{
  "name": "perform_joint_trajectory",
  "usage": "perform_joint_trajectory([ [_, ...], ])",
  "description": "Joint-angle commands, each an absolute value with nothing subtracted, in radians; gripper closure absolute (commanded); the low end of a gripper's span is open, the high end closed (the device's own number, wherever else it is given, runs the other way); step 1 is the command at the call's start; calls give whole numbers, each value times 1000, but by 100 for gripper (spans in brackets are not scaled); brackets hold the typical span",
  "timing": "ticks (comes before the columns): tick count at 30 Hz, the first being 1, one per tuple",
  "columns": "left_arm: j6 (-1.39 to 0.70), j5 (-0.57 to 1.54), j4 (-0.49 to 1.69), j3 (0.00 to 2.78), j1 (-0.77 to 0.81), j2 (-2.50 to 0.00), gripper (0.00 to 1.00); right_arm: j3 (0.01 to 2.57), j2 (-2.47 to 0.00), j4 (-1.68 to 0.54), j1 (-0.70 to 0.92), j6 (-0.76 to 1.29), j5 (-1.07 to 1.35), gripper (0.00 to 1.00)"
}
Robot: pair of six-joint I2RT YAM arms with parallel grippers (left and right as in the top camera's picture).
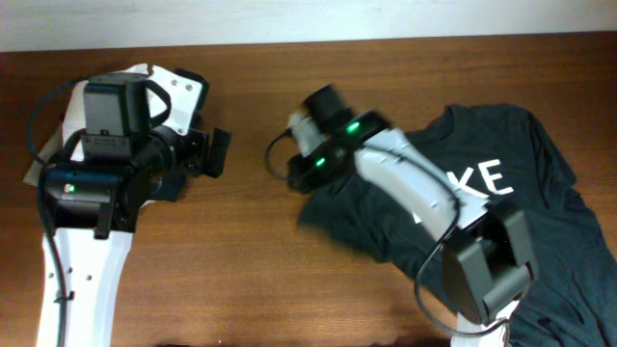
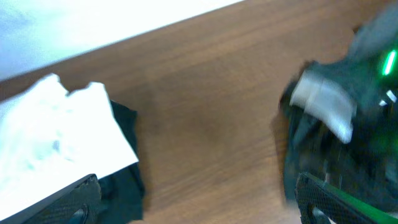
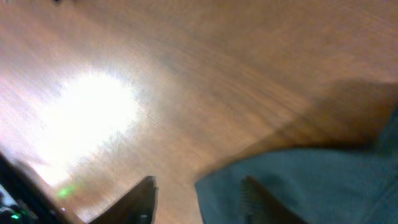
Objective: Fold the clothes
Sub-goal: 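Drag the NIKE T-shirt leftward to the table center with the right gripper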
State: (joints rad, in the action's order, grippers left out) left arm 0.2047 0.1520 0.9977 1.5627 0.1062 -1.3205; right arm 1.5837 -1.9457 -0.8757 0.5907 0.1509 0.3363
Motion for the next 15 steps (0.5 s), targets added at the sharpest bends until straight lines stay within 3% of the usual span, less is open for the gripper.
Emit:
perform_joint_trajectory([
  [1, 195, 108, 1002, 1600, 102, -1319, 1, 1583, -1914, -890, 574, 247, 125, 48],
  [7, 195, 296, 1010, 1600, 139, -1405, 11, 1611, -1734, -957, 291, 299, 129, 46],
  [8, 195, 304, 1010, 1600, 167, -1438, 17, 1616, -1684, -969, 225, 298, 140, 45],
  [15, 219, 300, 932, 1600, 403, -1744, 16, 1622, -1423, -1096, -159, 297, 284, 39],
])
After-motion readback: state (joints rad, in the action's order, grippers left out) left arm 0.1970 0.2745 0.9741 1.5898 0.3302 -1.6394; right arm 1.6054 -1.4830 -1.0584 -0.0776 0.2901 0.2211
